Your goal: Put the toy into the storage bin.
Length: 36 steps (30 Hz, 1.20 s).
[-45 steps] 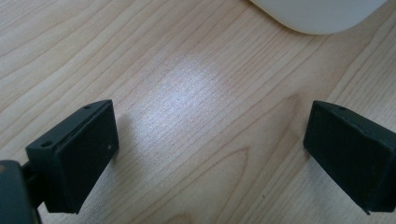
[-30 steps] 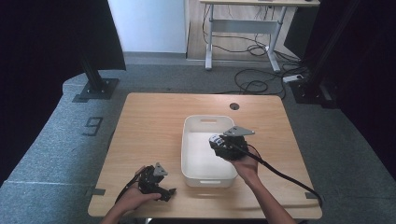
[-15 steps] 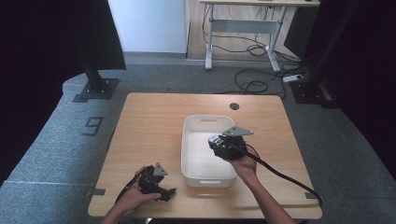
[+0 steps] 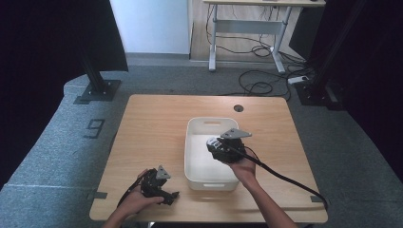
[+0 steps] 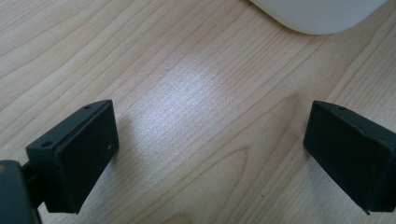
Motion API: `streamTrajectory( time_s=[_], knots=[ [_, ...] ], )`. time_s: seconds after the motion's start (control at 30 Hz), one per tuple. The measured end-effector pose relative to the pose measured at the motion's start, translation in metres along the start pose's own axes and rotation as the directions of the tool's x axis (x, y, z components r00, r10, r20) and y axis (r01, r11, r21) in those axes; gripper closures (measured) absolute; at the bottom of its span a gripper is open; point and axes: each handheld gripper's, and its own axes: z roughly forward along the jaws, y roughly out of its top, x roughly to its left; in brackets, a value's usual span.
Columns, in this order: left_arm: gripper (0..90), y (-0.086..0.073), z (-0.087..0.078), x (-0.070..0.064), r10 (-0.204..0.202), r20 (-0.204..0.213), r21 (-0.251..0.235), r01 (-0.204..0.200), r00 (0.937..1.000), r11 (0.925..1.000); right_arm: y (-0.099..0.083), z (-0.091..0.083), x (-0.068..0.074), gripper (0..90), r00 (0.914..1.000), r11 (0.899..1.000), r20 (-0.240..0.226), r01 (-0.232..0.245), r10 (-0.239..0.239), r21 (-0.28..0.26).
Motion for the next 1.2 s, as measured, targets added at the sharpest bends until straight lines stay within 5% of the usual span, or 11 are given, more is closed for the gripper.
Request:
streamTrajectory(
  time_s=[0.83, 1.1, 1.2],
  knots=[
    [3.5, 0.000, 0.000, 0.000, 0.002, 0.000, -0.002, -0.002, 1.0000, 1.0000, -0.001, 0.014, -0.004, 50.2, 1.0000, 0.999, 0.005, 0.000, 0.000, 0.035],
    [3.3, 0.000, 0.000, 0.000, 0.000, 0.000, -0.001, 0.000, 1.0000, 1.0000, 0.005, 0.024, 0.006, 50.1, 0.9998, 0.999, -0.020, 0.008, -0.007, 0.042],
    [3.3, 0.000, 0.000, -0.001, 0.000, 0.001, 0.000, 0.000, 1.0000, 1.0000, 0.007, 0.031, 0.008, 50.2, 0.9998, 0.998, 0.006, 0.017, -0.018, 0.064]
  ],
)
